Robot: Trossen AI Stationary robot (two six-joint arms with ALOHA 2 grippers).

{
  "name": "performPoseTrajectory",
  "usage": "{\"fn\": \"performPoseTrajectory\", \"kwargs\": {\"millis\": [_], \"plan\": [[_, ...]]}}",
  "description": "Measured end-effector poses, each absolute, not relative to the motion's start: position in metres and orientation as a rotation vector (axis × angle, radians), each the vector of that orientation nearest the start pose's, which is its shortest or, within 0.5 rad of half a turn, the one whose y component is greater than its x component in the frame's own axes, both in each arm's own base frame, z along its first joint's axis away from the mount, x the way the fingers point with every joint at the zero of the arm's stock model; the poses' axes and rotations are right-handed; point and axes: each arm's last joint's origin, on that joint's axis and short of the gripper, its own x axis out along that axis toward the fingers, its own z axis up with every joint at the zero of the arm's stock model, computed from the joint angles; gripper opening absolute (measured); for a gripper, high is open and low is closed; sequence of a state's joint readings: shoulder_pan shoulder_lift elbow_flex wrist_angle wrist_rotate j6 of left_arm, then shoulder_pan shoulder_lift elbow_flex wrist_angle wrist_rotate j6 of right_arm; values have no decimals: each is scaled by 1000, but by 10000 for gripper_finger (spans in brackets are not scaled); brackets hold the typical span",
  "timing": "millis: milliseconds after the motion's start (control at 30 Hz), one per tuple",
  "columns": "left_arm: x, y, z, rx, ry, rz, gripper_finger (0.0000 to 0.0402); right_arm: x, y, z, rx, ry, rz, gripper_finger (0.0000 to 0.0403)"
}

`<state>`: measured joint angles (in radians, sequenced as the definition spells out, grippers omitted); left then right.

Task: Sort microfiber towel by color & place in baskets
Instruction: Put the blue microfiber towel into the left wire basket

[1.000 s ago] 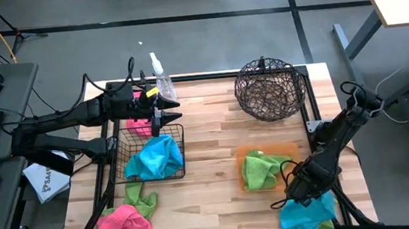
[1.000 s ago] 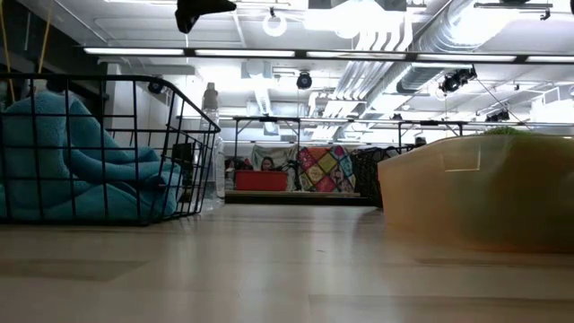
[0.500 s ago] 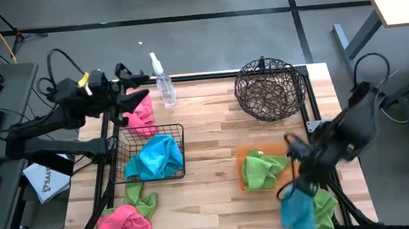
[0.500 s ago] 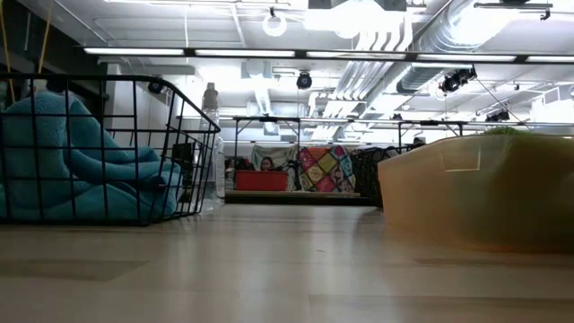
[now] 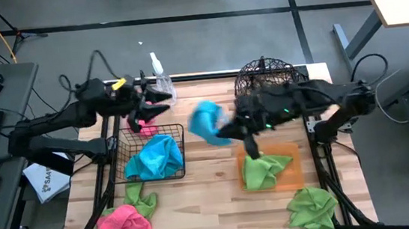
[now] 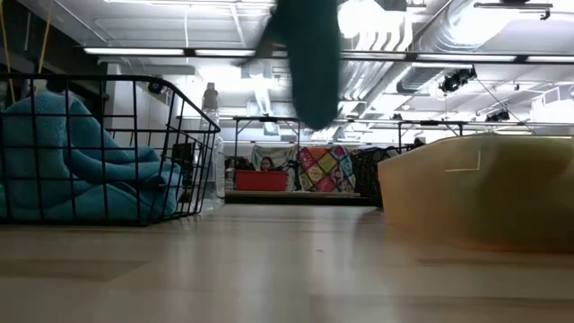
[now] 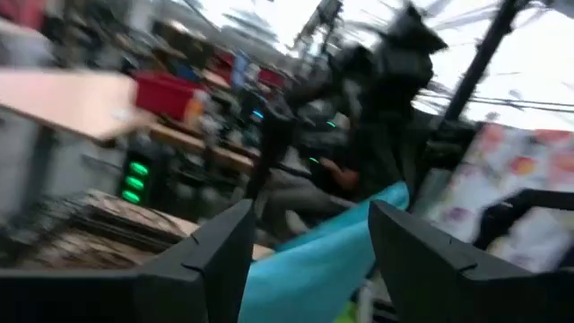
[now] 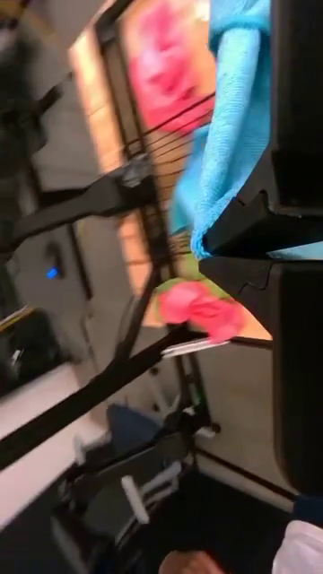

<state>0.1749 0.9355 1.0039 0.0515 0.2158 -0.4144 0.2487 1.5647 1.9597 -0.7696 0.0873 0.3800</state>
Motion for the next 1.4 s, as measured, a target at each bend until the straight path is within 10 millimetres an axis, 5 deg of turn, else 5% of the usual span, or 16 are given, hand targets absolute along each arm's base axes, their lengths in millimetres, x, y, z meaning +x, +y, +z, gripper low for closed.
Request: {"fn": "performPoseTrajectory", "kwargs": {"millis": [233, 533, 733, 1400], "plan": [[236, 29, 386, -446, -32, -217, 222, 326, 57, 488, 263, 288, 204, 0], [278, 24, 377, -557, -100, -514, 241, 328, 44, 496, 250, 221, 247, 0], [302, 25, 362, -626, -131, -555, 244, 330, 38, 501, 213, 161, 251, 0], [327, 8, 363, -493, -223, -642, 220, 331, 10, 508, 159, 72, 74, 0]]}}
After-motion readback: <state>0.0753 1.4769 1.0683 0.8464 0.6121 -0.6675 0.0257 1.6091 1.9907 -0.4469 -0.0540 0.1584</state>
